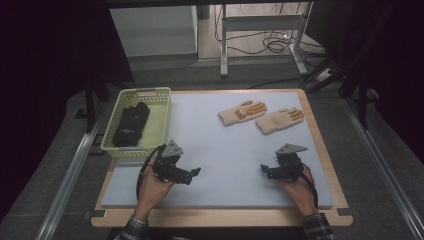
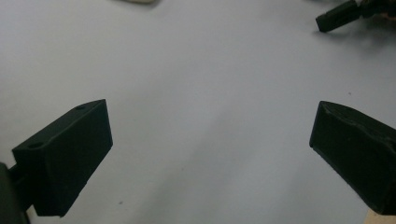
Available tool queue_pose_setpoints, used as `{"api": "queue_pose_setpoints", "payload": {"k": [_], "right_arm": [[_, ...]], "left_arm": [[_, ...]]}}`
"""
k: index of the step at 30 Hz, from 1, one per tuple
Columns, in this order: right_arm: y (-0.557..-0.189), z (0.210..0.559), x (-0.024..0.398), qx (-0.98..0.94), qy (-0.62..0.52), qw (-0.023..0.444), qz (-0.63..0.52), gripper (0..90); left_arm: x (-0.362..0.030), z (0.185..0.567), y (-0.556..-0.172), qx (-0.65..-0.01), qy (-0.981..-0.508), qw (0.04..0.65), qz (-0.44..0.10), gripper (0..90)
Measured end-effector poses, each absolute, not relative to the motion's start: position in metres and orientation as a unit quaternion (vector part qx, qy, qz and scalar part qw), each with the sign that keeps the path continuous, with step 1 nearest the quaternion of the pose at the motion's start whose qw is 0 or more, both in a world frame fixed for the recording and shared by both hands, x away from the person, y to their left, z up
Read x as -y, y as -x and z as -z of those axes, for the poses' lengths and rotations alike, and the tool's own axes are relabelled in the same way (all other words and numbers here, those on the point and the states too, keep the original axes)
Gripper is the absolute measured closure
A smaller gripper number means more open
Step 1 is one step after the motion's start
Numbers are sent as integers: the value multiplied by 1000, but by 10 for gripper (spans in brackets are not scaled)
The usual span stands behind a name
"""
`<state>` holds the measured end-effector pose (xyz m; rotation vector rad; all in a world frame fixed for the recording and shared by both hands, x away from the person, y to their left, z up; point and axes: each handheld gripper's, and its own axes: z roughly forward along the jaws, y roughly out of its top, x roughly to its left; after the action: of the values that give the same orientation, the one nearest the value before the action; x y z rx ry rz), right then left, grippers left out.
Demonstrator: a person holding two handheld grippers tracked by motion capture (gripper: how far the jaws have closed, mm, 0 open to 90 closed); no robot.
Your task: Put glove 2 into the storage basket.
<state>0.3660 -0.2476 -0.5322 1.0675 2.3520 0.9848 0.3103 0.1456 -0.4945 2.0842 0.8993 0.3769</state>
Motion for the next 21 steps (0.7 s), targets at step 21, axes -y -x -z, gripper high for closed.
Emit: {"api": "queue_pose_setpoints", "payload": {"k": [21], "right_arm": [[-374, 526, 255, -828, -395, 182, -355, 236]], "left_arm": [[-163, 551, -311, -417, -829, 342, -146, 0]]}}
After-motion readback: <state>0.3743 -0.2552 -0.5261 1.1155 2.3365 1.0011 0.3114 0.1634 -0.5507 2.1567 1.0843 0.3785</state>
